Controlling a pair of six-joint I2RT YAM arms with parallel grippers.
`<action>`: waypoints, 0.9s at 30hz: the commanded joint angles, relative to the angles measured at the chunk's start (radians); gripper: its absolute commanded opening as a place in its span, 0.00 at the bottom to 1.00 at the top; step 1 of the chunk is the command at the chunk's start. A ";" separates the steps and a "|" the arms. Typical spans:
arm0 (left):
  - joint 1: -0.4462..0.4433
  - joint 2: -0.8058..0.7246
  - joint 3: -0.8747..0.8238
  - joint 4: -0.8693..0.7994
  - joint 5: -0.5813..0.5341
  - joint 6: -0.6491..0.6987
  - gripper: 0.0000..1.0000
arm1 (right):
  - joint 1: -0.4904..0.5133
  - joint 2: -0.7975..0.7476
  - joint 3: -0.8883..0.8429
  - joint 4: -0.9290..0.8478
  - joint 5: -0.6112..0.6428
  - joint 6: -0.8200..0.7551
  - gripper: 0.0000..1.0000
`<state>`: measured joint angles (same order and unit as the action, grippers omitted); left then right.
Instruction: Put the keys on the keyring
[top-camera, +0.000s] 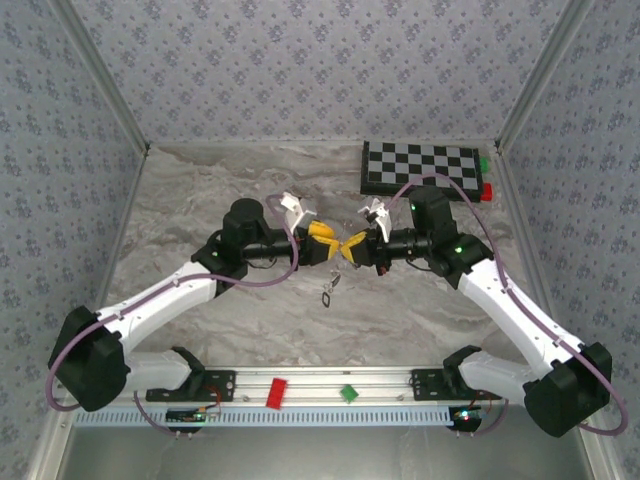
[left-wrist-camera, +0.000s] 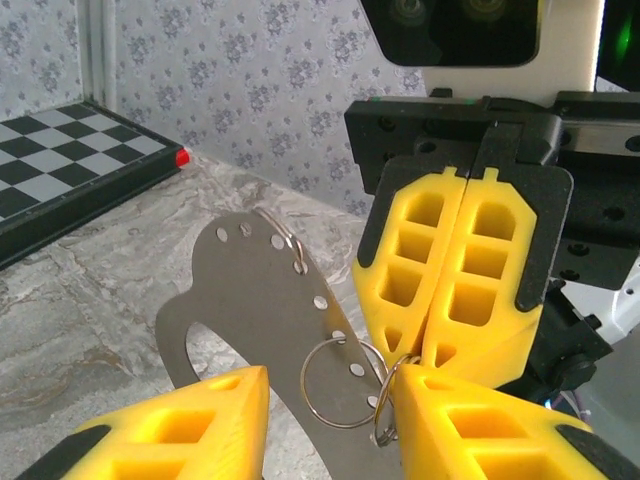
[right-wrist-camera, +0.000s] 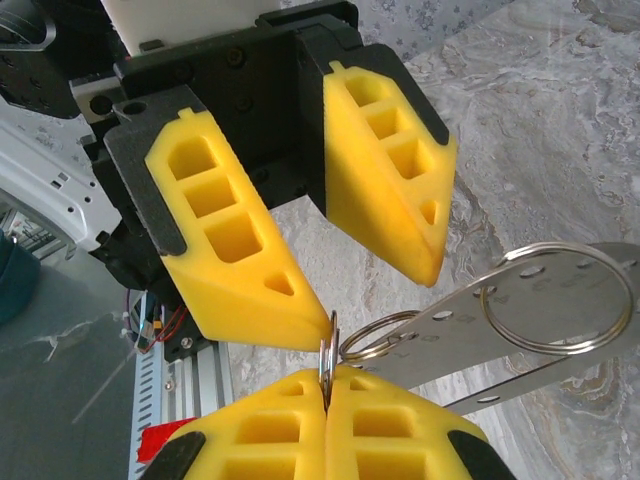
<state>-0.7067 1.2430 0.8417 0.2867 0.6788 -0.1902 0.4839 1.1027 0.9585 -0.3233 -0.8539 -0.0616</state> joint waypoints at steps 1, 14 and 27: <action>0.001 0.008 0.041 -0.007 0.054 0.028 0.36 | -0.007 -0.001 0.034 0.007 -0.036 -0.012 0.00; -0.002 0.013 0.046 -0.001 0.088 0.027 0.00 | -0.005 0.006 0.029 0.005 -0.038 -0.012 0.00; -0.001 -0.010 -0.018 0.187 0.001 -0.076 0.00 | -0.021 -0.087 -0.049 0.073 0.107 0.059 0.27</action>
<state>-0.7078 1.2530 0.8387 0.3527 0.7071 -0.2203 0.4740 1.0634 0.9390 -0.2932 -0.7918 -0.0418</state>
